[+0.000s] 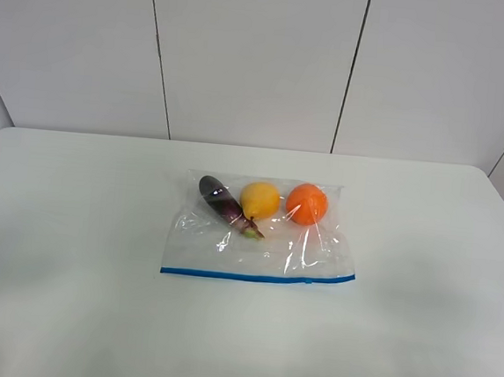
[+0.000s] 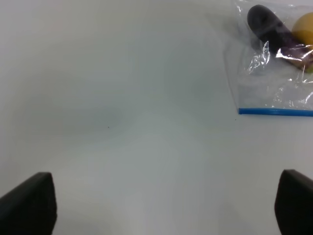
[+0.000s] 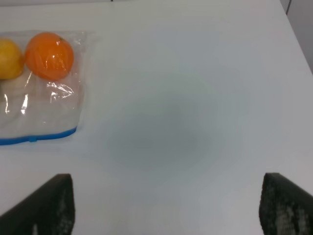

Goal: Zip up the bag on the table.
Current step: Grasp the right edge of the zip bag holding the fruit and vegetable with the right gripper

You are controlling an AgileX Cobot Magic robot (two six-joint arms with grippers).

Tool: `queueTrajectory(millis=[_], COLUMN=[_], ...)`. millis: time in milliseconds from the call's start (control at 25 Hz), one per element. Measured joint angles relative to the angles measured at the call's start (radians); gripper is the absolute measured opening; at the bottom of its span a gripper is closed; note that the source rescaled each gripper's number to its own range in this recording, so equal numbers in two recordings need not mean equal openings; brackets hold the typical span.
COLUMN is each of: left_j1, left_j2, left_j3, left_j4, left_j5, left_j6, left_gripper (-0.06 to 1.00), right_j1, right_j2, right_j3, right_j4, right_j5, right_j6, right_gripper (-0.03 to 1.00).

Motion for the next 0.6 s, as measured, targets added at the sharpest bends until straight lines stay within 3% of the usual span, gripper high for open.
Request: queueTrajectory(millis=[600], left_j1=[0.000], left_j2=[0.000], left_j3=[0.000], left_j4=[0.000], left_j5=[0.000], left_j6=[0.000], left_gripper=[1.00], right_j1=[0.000], right_j2=[0.000], right_j3=[-0.001], right_j4=[0.011], right_j5=[0.000], right_j6=[0.000], right_gripper=[1.00])
